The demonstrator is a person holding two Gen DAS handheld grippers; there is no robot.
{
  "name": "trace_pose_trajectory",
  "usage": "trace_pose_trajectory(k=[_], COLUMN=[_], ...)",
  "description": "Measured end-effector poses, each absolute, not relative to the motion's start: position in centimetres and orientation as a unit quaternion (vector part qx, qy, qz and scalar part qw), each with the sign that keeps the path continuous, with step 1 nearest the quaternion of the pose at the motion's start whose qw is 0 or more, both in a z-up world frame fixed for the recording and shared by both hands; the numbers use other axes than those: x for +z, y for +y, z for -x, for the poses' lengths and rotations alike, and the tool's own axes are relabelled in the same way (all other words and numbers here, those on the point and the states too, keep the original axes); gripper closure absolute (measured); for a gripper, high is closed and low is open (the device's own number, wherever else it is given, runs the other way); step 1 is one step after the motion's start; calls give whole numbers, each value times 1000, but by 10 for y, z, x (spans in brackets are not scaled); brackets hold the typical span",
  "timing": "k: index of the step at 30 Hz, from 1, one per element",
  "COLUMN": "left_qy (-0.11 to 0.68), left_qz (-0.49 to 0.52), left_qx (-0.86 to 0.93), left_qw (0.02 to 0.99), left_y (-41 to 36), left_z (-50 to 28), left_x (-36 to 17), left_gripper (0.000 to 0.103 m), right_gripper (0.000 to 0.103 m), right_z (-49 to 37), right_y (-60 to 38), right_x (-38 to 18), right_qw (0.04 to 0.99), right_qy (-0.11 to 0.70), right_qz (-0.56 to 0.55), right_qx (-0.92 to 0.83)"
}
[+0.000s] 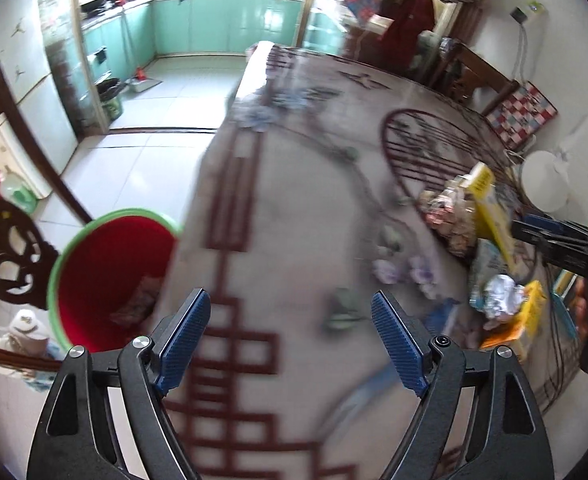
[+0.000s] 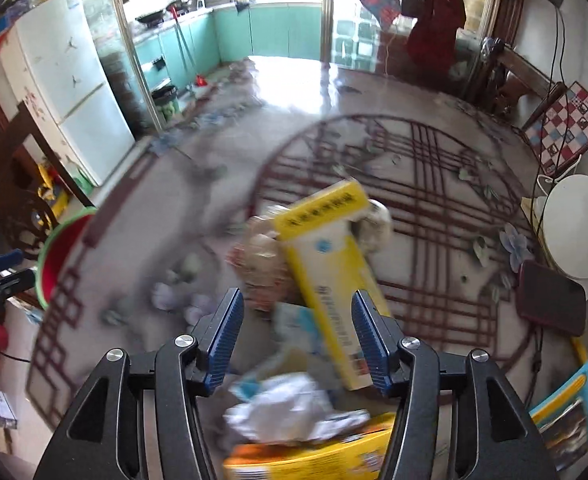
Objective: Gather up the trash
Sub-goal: 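Grasp the yellow tissue pack with the right gripper while the left grasps crumpled white foil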
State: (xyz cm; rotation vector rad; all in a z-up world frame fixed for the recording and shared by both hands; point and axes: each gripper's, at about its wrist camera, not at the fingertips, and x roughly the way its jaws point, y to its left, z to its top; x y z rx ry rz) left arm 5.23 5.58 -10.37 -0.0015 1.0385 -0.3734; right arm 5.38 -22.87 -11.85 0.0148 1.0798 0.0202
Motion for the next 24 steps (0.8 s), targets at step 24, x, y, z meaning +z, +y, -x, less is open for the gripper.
trace_pose_trajectory(k=[24], left_qy=[564], left_qz=[-50], left_qx=[-339], left_qw=[751], left_y=[-168], left_z=[-37], left_x=[-138], left_gripper=[27], right_gripper=[79], right_z=[-37], right_y=[-326], right_x=[-110], right_qw=[866], right_qy=[479], right_qz=[-128], right_qx=[70])
